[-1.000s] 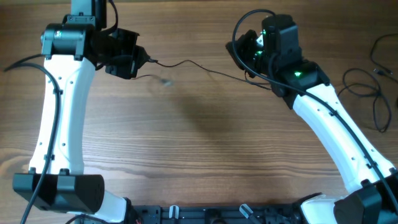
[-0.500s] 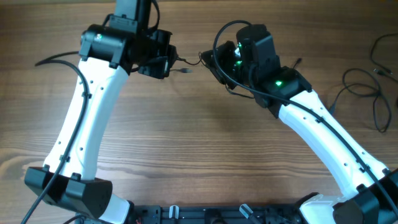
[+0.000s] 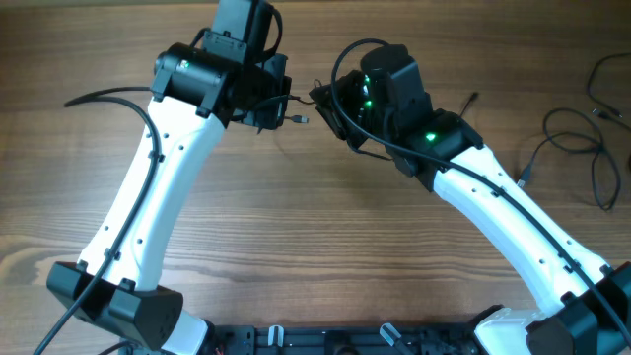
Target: Untangle cables
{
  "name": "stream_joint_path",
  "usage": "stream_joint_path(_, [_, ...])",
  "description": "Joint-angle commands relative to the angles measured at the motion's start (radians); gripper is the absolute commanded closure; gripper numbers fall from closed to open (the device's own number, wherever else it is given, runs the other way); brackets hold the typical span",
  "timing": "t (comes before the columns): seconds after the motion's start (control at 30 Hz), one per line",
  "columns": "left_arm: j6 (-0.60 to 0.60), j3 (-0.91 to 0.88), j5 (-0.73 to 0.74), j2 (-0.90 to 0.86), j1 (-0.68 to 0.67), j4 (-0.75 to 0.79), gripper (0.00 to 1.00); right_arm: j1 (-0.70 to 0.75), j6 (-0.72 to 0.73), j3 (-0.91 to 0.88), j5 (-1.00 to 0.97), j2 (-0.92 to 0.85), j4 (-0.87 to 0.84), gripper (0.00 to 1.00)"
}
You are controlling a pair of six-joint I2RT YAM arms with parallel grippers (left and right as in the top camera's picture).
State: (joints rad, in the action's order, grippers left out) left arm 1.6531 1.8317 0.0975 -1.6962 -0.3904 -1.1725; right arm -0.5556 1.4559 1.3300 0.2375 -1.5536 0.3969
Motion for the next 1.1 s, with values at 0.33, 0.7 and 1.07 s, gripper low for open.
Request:
stream_joint_path(0.33, [0.053,0.001,-0.187,-0.010,-0.071,-0.001,0.96,-0.005,0.146,0.004,0.018,-0.057,0.000,0.78])
stream_joint_path(0.7, [0.030,0.001,-0.200,-0.010,-0.071,-0.007,0.96,-0.004,0.198,0.004,0.105,-0.090,-0.163,0.79])
stream_joint_path(1.07, [0.030,0.001,-0.176,-0.010,-0.056,-0.005,0.96,-0.004,0.248,0.004,0.130,-0.090,-0.161,0.79])
